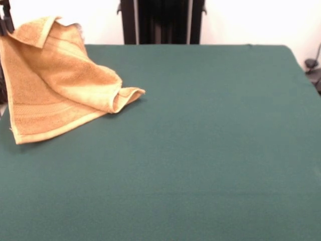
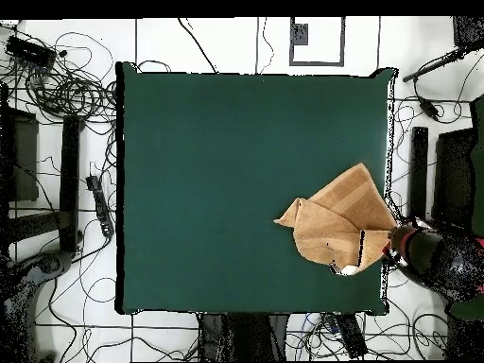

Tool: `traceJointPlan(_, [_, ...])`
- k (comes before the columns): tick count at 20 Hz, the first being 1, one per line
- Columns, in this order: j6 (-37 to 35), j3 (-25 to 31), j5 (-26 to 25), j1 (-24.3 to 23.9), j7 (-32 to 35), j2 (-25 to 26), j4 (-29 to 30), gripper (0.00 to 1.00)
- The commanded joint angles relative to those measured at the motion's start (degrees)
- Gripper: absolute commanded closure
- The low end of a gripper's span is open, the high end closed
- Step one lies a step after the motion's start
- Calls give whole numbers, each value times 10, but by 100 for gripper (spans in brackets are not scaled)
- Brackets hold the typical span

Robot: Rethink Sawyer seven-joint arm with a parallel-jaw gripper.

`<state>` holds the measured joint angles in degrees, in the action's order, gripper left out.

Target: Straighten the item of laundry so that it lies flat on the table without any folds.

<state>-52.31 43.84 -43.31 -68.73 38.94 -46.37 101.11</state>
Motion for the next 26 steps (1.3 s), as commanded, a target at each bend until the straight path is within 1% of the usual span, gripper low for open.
traceJointPlan(1, [11, 57, 19, 33, -81, 0, 32, 100])
traceJointPlan(9, [11, 56, 19, 37, -60, 0, 31, 100])
traceJointPlan(15, [13, 62, 17, 37, -59, 1, 34, 100])
traceJointPlan(20, [21, 68, 14, 50, -50, 5, 37, 100])
traceJointPlan(23, [32, 56, 15, 70, -6, 4, 38, 100])
traceJointPlan(26, [45, 42, 16, 106, 54, 4, 36, 100])
